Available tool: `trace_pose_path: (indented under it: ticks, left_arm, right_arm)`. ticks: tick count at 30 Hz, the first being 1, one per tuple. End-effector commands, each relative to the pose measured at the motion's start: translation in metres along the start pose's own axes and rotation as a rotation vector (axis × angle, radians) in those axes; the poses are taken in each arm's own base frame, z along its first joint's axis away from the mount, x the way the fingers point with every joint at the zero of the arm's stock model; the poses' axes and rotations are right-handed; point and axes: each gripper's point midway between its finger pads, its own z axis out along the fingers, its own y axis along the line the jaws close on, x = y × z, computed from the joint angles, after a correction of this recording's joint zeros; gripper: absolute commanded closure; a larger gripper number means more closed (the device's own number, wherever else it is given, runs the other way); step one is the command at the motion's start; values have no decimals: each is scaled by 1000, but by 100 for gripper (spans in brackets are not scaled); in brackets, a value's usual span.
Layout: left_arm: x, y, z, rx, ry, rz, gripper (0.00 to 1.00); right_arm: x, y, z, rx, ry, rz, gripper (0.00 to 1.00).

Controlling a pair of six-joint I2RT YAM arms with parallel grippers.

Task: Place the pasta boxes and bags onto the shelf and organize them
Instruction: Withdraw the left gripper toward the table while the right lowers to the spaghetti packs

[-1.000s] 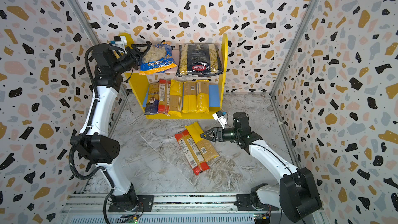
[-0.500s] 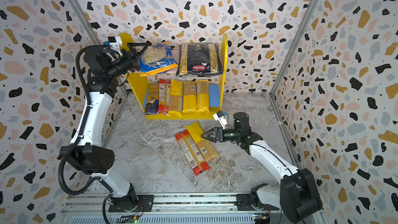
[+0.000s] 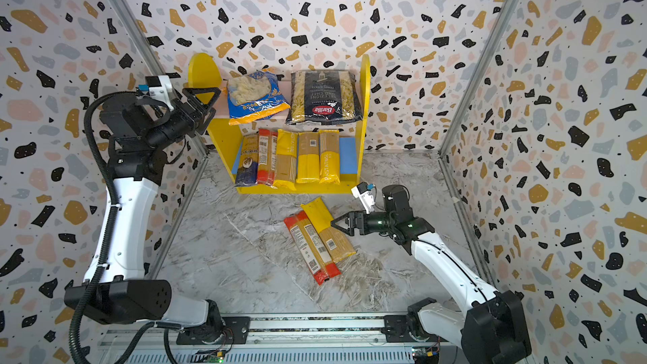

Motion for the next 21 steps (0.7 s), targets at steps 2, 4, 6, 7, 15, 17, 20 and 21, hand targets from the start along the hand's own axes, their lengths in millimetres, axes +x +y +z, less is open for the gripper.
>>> trace_pose_path:
  ticks: [2, 4, 6, 7, 15, 17, 20, 21]
  left_arm:
    - [22, -10, -26, 10, 0, 31, 0]
    - [39, -7, -43, -19, 1, 55, 0]
    - [57, 1, -61, -82, 1, 78, 0]
    - [67, 11, -73, -143, 0, 97, 0]
    - [173, 87, -144, -386, 63, 86, 0]
    - [194, 101, -150, -390, 82, 50, 0]
    - [218, 115, -156, -385, 103, 23, 0]
    - [223, 119, -158, -392, 107, 22, 0]
  right_arm:
    - [-8, -6, -15, 139, -32, -66, 1]
    - [-5, -19, -18, 225, -27, -65, 1]
    - [0, -29, -20, 286, -24, -64, 1]
    - [3, -34, -21, 322, -23, -62, 1]
    - [37, -48, -5, 458, 38, -94, 1]
    - [44, -53, 0, 475, 51, -86, 1]
    - [54, -62, 7, 508, 71, -87, 1]
    - [57, -65, 9, 522, 77, -91, 1]
